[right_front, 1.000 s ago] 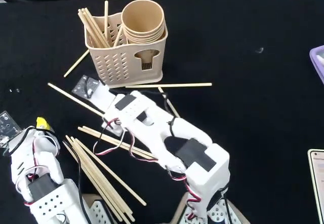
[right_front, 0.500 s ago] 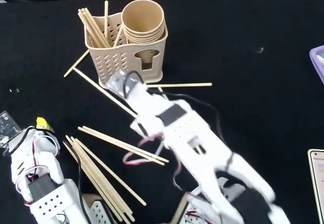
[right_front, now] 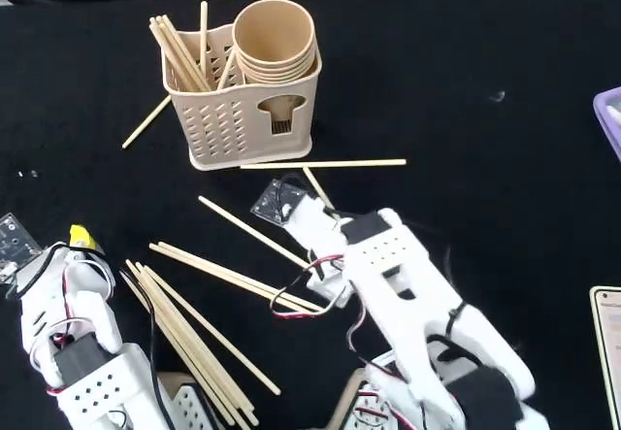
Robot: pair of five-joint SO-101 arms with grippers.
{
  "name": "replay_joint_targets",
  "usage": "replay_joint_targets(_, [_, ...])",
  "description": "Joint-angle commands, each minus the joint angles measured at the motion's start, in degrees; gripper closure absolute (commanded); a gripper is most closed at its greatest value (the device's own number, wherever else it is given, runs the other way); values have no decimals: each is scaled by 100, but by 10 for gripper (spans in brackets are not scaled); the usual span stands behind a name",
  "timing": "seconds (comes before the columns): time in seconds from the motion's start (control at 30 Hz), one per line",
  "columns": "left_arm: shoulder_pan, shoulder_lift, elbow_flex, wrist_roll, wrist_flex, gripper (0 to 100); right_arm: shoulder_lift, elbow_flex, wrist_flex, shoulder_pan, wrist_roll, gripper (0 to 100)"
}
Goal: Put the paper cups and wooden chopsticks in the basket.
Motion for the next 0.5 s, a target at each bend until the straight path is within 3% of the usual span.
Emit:
replay_joint_targets(0.0, [-22,-79,-75,-18,-79,834,374,-796,26,-211,-334,795])
replay_joint_targets(0.3, [-22,-79,-75,-44,-79,834,2422,-2633,-571,-1222,-949,800])
replay_joint_targets(0.47, [-22,-79,-75,-44,-70,834,3767,-3662,-527,-1222,-1002,804])
